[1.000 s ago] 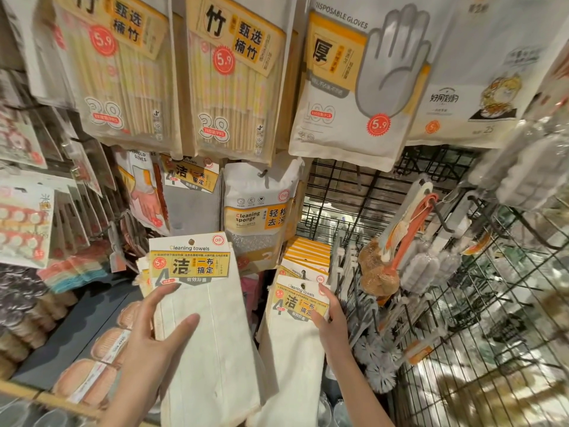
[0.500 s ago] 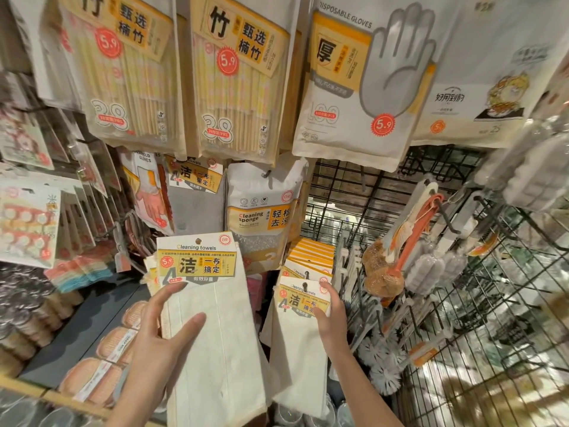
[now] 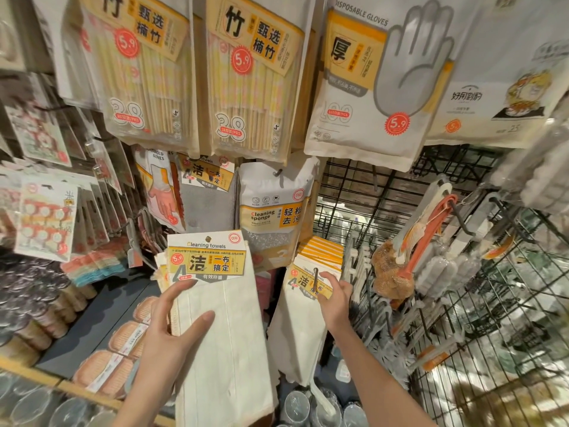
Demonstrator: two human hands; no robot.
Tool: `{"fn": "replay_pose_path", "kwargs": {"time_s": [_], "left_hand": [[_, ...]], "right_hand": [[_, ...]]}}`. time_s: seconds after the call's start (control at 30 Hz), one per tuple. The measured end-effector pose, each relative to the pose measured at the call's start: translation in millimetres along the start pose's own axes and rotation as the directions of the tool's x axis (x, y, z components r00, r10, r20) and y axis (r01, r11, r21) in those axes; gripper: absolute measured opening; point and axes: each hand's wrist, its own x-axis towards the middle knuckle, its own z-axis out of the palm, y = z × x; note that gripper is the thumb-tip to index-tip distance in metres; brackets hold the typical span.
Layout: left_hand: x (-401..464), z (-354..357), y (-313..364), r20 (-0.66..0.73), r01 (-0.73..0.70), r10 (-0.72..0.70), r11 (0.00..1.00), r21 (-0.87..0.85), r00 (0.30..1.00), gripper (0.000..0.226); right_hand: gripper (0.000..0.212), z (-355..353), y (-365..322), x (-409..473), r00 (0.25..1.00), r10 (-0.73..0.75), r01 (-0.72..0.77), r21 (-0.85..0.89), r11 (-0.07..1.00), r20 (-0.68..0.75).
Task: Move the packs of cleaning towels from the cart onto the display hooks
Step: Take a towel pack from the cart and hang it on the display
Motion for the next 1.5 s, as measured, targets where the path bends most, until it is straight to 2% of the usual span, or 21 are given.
{"fn": "replay_pose_path", "kwargs": {"time_s": [0.4,0.53,0.7,0.83,0.97,1.17,1.5], "left_hand": [[-14.9,-4.4,10.0,-0.007,-0.011,0.011,1.0,-0.008,1.0,0.055],[-21.2,-6.6,11.1,0.007,-0.007,0.007,0.998,-0.059,1.0,0.054],[-31.5,-7.4,19.8,0.077,0.007,0.003,0.993,-0.121,0.997,0.049],[-41.6,-9.5,26.4,0.135,0.05,-0.015,0.963,-0.266,0.991,0.052],[-47.2,-10.7,22.9,0.151,0.023,0.022,0.957,-0.291,0.988,0.057],[-55.5,-16.6,18.4,0.185,0.052,0.011,0.943,-0.33,0.983,0.082],[-64.4,-25.4,13.3,0.132,0.062,-0.02,0.946,-0.319,0.991,0.075]], "right_hand": [[0.049,-12.0,-21.0,-1.6,0.969,0.18,-0.186,0.024,0.982,0.168],[0.047,-27.2,-47.2,-25.3,0.985,0.088,-0.103,0.095,0.99,0.151],[0.033,-41.2,-107.1,-70.9,0.944,-0.117,0.052,0.211,0.976,0.31],[0.026,-39.1,-146.0,-107.6,0.865,-0.147,-0.046,0.368,0.928,0.479],[0.031,-28.1,-158.2,-130.0,0.885,-0.177,0.009,0.364,0.931,0.431],[0.039,-24.6,-158.3,-142.9,0.925,-0.137,-0.015,0.393,0.919,0.353],[0.041,-29.7,-157.4,-153.0,0.923,-0.158,-0.01,0.433,0.901,0.35]]}}
